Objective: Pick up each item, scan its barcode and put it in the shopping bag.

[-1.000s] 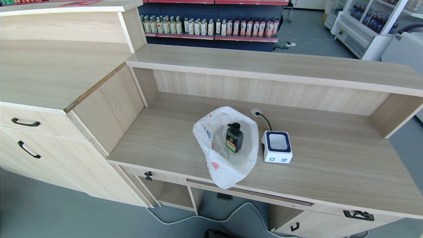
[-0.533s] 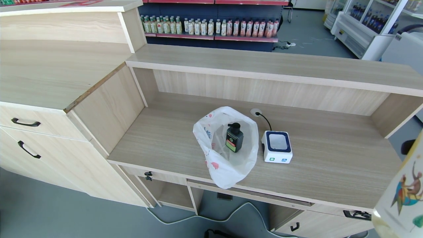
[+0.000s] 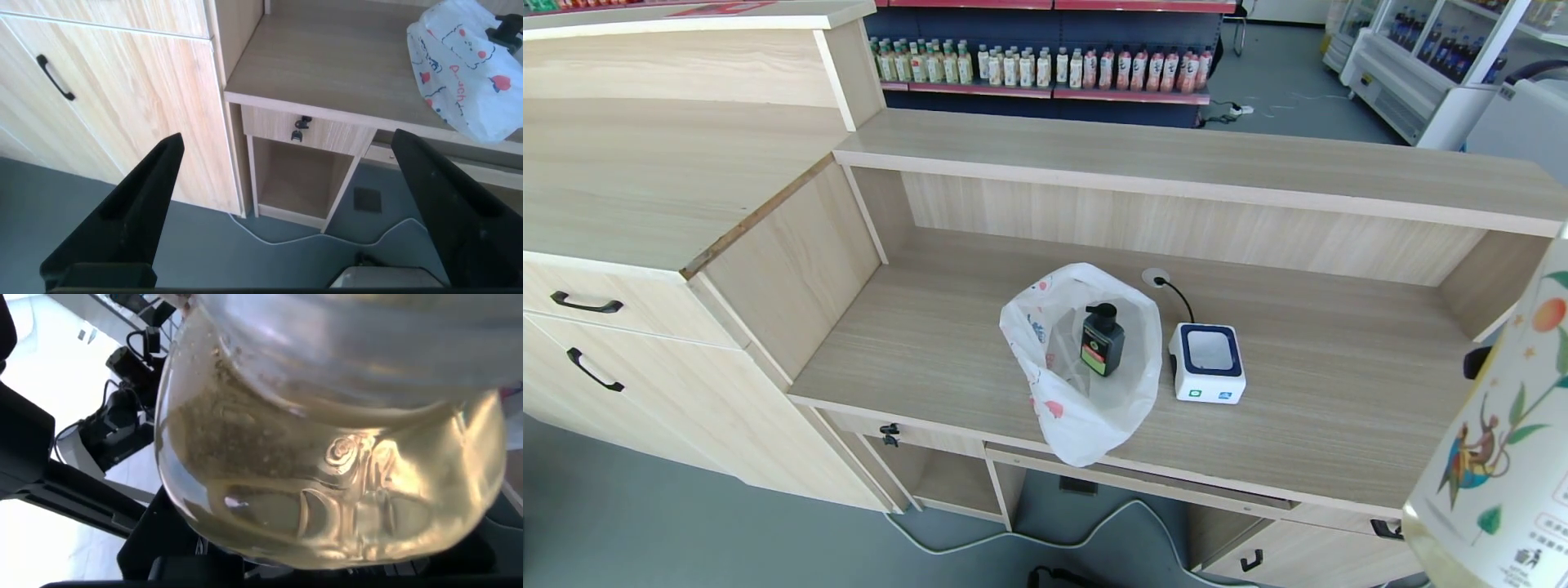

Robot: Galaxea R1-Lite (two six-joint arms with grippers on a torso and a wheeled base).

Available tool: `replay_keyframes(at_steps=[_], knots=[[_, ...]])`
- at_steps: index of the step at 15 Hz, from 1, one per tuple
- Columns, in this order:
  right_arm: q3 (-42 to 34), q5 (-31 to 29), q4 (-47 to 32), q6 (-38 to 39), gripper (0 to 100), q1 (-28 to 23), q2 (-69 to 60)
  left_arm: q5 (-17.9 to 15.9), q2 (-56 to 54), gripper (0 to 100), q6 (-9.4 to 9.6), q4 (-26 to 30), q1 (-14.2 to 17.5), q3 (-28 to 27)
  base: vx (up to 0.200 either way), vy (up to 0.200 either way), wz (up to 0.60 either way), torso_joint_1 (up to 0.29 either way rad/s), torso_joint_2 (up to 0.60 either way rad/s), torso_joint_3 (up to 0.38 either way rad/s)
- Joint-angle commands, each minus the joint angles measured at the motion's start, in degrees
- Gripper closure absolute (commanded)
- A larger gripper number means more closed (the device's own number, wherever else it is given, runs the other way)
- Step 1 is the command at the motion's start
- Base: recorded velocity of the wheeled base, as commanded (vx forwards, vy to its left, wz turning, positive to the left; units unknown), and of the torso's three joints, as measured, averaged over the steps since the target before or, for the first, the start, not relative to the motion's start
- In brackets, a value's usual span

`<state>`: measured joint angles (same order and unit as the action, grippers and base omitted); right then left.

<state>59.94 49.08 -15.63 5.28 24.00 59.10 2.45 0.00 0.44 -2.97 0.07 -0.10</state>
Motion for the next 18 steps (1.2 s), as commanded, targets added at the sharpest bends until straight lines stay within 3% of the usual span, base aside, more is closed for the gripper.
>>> replay_keyframes(at_steps=[1, 5, 18], knots=[[0.4, 0.1, 0.0, -0.1, 100, 0.3, 0.8, 0.0, 0.0, 0, 0.00, 0.0, 0.0, 0.0, 0.000, 0.000, 0.00, 0.000, 0.00, 0.000], [-0.4, 0.1, -0.3, -3.8, 100, 0.4, 0.8, 0.0, 0.0, 0, 0.00, 0.0, 0.0, 0.0, 0.000, 0.000, 0.00, 0.000, 0.00, 0.000], [-0.8, 0.0, -0.2, -3.9, 100, 0.6, 0.6, 0.0, 0.0, 0, 0.00, 0.0, 0.0, 0.0, 0.000, 0.000, 0.00, 0.000, 0.00, 0.000]])
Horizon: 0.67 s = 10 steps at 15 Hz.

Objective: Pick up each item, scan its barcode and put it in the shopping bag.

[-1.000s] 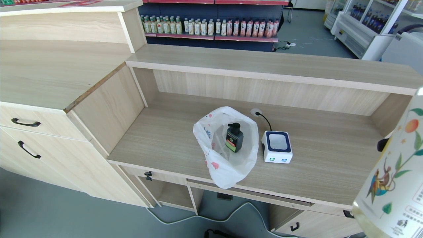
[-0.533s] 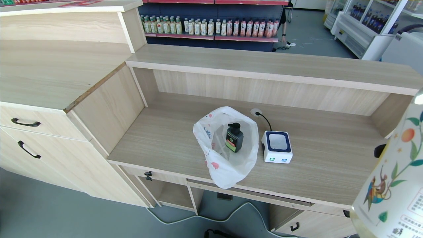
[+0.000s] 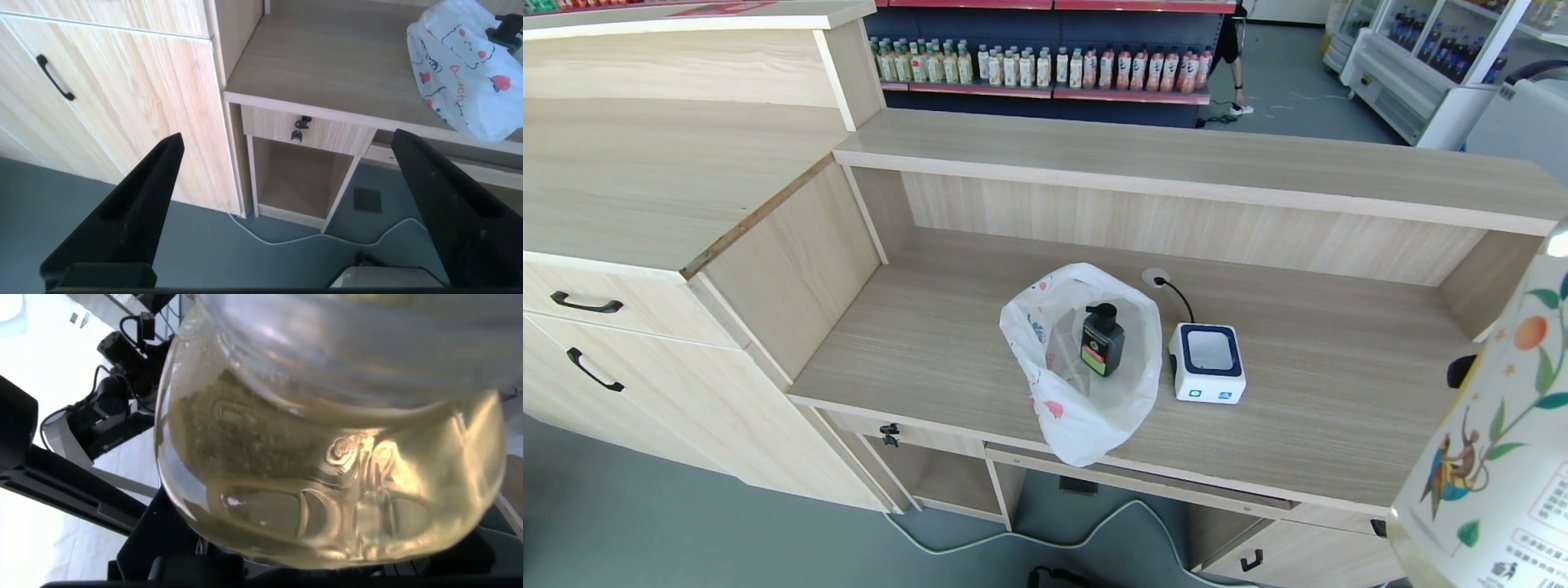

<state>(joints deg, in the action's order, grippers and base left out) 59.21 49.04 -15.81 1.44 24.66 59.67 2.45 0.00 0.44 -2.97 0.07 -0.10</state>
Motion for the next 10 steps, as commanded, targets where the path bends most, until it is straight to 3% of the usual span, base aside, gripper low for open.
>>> replay_keyframes(at_steps=[1, 3, 4, 6, 7, 8, 10], knots=[[-0.1, -0.2, 0.0, -0.1, 100, -0.1, 0.1, 0.0, 0.0, 0, 0.00, 0.0, 0.0, 0.0, 0.000, 0.000, 0.00, 0.000, 0.00, 0.000], [-0.1, -0.9, 0.4, -0.7, 100, -3.5, 1.7, 0.0, 0.0, 0, 0.00, 0.0, 0.0, 0.0, 0.000, 0.000, 0.00, 0.000, 0.00, 0.000], [-0.1, -4.0, 1.0, -5.0, 100, -7.9, 4.2, 0.0, 0.0, 0, 0.00, 0.0, 0.0, 0.0, 0.000, 0.000, 0.00, 0.000, 0.00, 0.000], [-0.9, -10.4, 4.8, -21.9, 100, -18.9, 11.3, 0.0, 0.0, 0, 0.00, 0.0, 0.0, 0.0, 0.000, 0.000, 0.00, 0.000, 0.00, 0.000], [-1.7, -11.2, 7.0, -28.0, 100, -22.7, 13.5, 0.0, 0.0, 0, 0.00, 0.0, 0.0, 0.0, 0.000, 0.000, 0.00, 0.000, 0.00, 0.000], [-4.8, -11.8, 13.9, -42.7, 100, -31.7, 17.9, 0.0, 0.0, 0, 0.00, 0.0, 0.0, 0.0, 0.000, 0.000, 0.00, 0.000, 0.00, 0.000], [-8.5, -11.5, 22.1, -56.3, 100, -40.4, 22.4, 0.0, 0.0, 0, 0.00, 0.0, 0.0, 0.0, 0.000, 0.000, 0.00, 0.000, 0.00, 0.000]])
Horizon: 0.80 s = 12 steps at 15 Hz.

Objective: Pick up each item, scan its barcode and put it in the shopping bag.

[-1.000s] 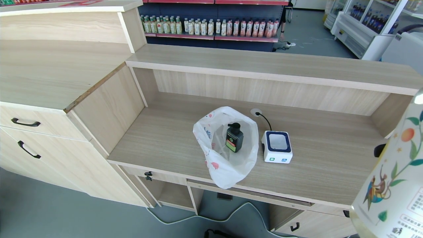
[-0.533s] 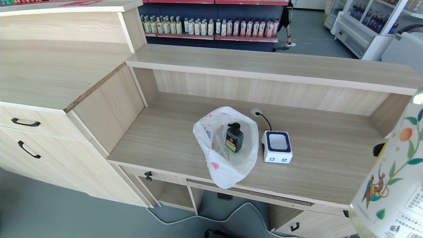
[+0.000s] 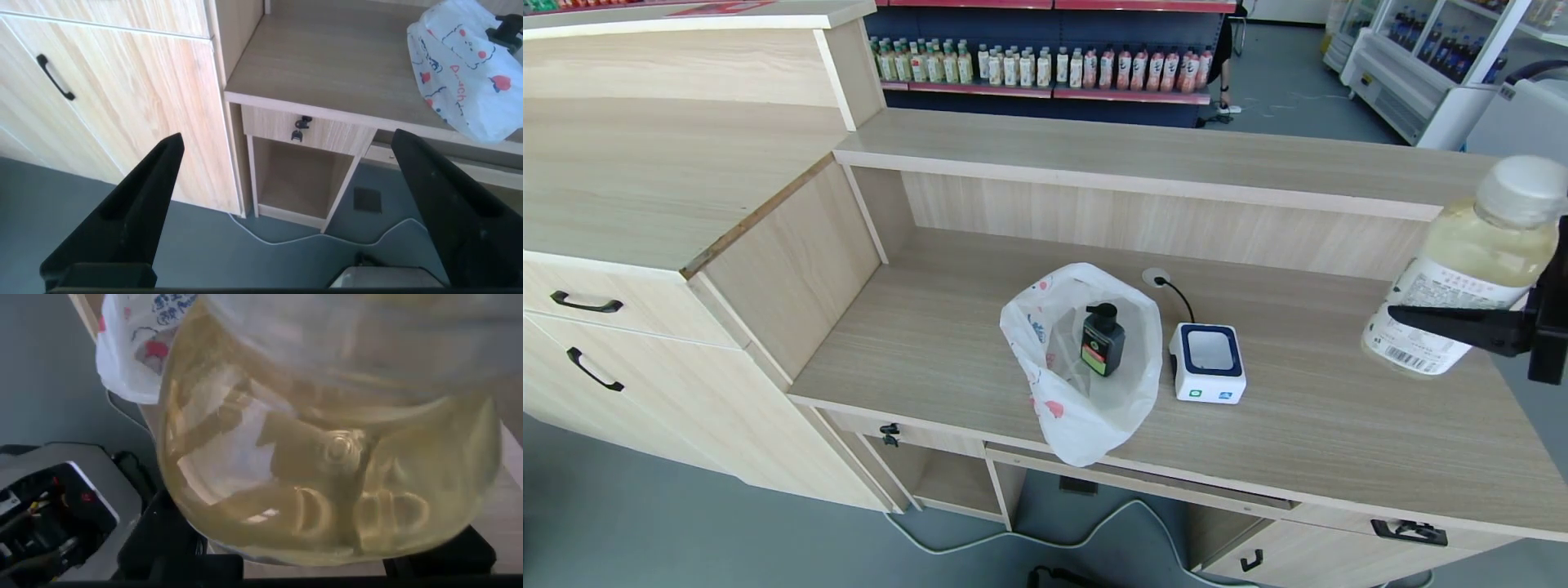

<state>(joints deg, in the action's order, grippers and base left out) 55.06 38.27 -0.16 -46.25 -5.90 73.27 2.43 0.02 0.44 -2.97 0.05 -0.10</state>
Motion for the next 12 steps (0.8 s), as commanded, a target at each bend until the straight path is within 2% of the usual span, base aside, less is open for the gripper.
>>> replay_keyframes(at_steps=[1, 4, 5, 7, 9, 12], knots=[[-4.3, -0.7, 8.9, -11.9, 100, -11.6, 11.0, -0.1, 0.0, 0, 0.00, 0.0, 0.0, 0.0, 0.000, 0.000, 0.00, 0.000, 0.00, 0.000], [-3.5, -0.1, 18.8, -19.8, 100, -12.0, 17.1, 0.0, 0.0, 0, 0.00, 0.0, 0.0, 0.0, 0.000, 0.000, 0.00, 0.000, 0.00, 0.000], [-3.6, 2.7, 23.0, -24.3, 100, -12.0, 19.9, 0.0, 0.0, 0, 0.00, 0.0, 0.0, 0.0, 0.000, 0.000, 0.00, 0.000, 0.00, 0.000], [-2.4, 11.2, 26.1, -32.7, 100, -11.5, 24.5, 0.0, 0.0, 0, 0.00, 0.0, 0.0, 0.0, 0.000, 0.000, 0.00, 0.000, 0.00, 0.000], [0.8, 18.4, 26.3, -41.4, 100, -8.5, 29.0, 0.0, 0.0, 0, 0.00, 0.0, 0.0, 0.0, 0.000, 0.000, 0.00, 0.000, 0.00, 0.000], [4.3, 24.7, 26.4, -48.5, 100, -5.3, 33.8, 0.0, 0.0, 0, 0.00, 0.0, 0.0, 0.0, 0.000, 0.000, 0.00, 0.000, 0.00, 0.000]])
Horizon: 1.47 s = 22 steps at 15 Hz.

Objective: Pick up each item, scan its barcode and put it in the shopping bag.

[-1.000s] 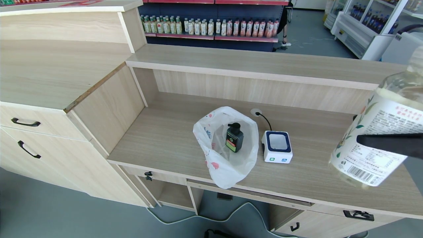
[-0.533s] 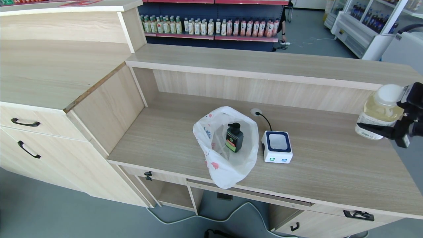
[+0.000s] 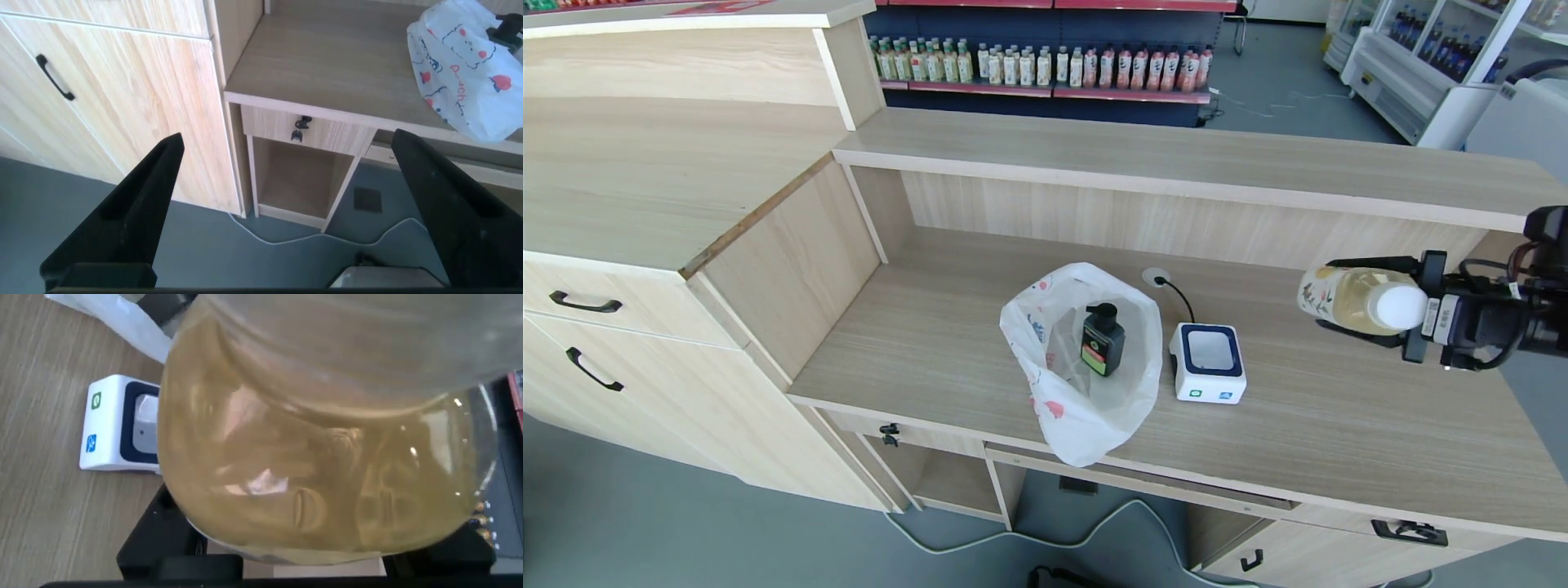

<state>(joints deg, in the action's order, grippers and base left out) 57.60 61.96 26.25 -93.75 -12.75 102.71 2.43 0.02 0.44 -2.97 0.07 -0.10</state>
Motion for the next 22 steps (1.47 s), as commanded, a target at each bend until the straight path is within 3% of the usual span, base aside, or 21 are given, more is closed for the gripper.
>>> replay_keyframes(at_steps=[1, 12, 22], knots=[[2.4, 2.0, 0.0, -2.9, 100, 2.1, 5.8, 0.0, 0.0, 0, 0.00, 0.0, 0.0, 0.0, 0.000, 0.000, 0.00, 0.000, 0.00, 0.000], [4.8, 6.9, 0.0, -12.7, 100, 4.1, 13.9, 0.0, 0.0, 0, 0.00, 0.0, 0.0, 0.0, 0.000, 0.000, 0.00, 0.000, 0.00, 0.000], [7.2, 7.3, 0.0, -14.2, 100, 4.7, 17.8, 0.0, 0.0, 0, 0.00, 0.0, 0.0, 0.0, 0.000, 0.000, 0.00, 0.000, 0.00, 0.000]])
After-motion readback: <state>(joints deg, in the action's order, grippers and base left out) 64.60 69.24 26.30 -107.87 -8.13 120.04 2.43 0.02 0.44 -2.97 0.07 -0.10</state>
